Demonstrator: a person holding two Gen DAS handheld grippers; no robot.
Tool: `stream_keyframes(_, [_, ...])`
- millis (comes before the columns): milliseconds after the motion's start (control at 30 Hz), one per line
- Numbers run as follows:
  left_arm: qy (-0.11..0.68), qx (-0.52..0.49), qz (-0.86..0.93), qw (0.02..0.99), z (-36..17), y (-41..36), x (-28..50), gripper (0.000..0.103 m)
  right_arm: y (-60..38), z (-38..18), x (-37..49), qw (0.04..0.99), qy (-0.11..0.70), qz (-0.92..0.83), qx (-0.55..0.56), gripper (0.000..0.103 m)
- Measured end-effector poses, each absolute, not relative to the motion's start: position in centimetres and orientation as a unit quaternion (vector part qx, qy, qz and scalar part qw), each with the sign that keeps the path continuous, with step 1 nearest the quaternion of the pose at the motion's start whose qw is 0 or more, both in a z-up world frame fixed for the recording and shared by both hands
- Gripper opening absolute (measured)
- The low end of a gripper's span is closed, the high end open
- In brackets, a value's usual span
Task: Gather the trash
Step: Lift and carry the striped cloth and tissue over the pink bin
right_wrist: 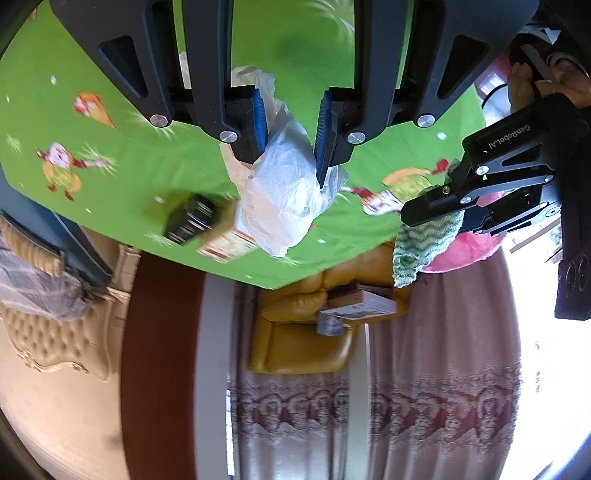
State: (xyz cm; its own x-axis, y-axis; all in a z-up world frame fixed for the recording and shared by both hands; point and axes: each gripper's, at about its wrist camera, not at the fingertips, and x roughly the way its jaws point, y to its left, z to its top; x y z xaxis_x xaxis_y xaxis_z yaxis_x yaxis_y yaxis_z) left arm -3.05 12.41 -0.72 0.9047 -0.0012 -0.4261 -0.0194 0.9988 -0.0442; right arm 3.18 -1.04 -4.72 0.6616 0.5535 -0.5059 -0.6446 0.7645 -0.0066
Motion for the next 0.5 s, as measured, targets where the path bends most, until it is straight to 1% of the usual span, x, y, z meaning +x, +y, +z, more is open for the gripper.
stream_keyframes(167, [0.220, -0.036, 0.039, 0.974, -0.3, 16.4, -4.4, 0.035, 2.7, -4.1, 4.4, 0.887, 0.251, 0.375, -0.094, 0.023])
stream_keyframes(500, [0.218, -0.055, 0.138, 0.964, 0.5, 27.2, -8.2, 0.035, 11.9, -4.2, 5.6, 0.841, 0.259, 0.463, -0.110, 0.023])
